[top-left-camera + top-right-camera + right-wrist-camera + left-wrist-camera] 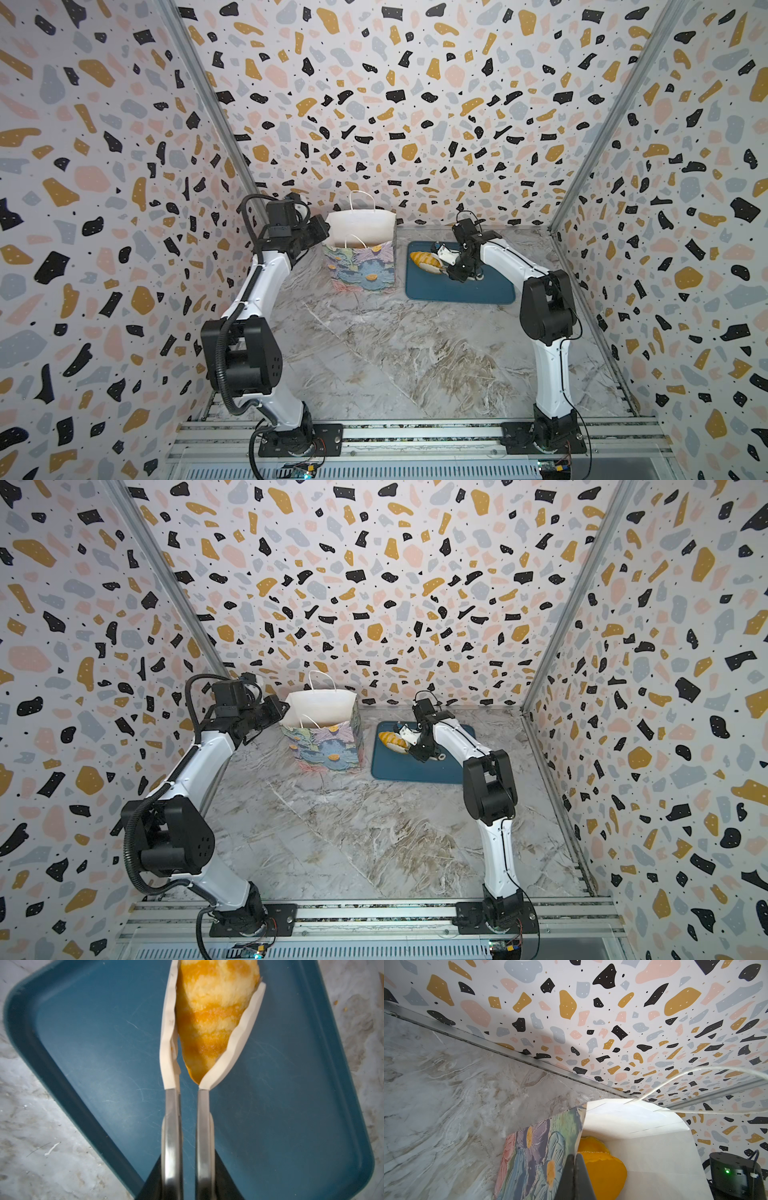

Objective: Place the fake bread into the paper bag
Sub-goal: 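Close the tongs on the striped yellow roll, then lift the striped roll with the tongs off the tray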

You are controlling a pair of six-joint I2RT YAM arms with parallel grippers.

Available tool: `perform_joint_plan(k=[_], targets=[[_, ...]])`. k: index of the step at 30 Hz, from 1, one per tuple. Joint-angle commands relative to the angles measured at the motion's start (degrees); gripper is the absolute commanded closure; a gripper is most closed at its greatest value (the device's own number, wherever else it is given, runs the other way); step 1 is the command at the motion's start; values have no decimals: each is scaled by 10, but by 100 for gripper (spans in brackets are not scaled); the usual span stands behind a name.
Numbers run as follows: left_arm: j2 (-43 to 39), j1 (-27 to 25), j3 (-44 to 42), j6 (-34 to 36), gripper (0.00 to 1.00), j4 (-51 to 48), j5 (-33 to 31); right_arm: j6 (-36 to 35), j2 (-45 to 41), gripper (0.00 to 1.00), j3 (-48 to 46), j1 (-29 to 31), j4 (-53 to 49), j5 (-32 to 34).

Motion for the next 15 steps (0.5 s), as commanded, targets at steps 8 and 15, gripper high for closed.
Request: perform_joint_plan(k=[8, 15], targets=[[-20, 3, -1, 11, 100, 11, -1, 35, -73, 70, -68, -1, 47, -7], [-21, 3, -2, 11, 100, 11, -2, 97, -146, 71, -175, -1, 159, -39]])
